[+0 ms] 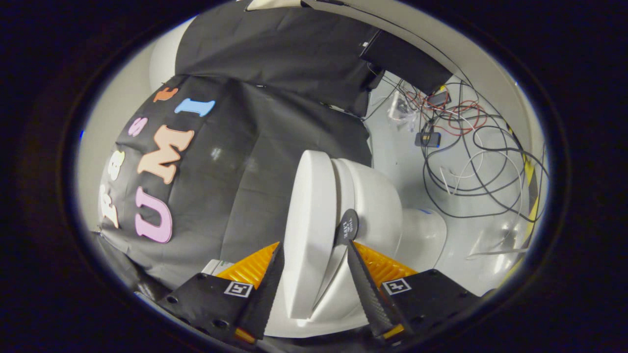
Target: Open the toilet lid.
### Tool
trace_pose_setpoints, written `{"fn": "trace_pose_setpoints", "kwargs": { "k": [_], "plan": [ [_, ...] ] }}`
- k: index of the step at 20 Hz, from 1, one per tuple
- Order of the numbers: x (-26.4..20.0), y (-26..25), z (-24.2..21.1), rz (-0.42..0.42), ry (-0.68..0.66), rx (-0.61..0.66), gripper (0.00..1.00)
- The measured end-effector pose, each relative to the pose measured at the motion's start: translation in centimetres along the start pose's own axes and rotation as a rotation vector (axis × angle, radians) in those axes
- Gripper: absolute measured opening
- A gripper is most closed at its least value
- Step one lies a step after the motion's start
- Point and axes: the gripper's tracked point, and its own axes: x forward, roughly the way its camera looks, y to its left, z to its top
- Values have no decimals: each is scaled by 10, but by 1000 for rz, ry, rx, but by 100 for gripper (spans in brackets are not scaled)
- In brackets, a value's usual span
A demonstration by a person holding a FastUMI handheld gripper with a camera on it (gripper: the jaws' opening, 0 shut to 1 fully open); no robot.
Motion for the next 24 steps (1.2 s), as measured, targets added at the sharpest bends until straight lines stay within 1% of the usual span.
{"fn": "trace_pose_setpoints", "kwargs": {
  "k": [2,5,6,7,8,10,11,12,13,14,17,21,24],
  "plan": [
    [7,-4,1,-15,8,29,81],
    [15,-4,4,-1,24,97,81],
    [20,-8,6,-14,22,106,81],
    [28,-15,7,-56,29,123,81],
    [23,-25,4,-79,40,123,70],
    [26,-17,10,-53,28,146,50],
    [29,-18,14,-65,16,150,39],
    [27,-31,12,-120,36,128,29],
    [31,-30,9,-106,38,133,19],
    [30,-30,10,-110,46,122,9],
    [32,-27,11,-115,55,86,8],
    [29,-17,11,-101,62,31,8],
    [25,-13,9,-106,70,-32,8]
  ]
}}
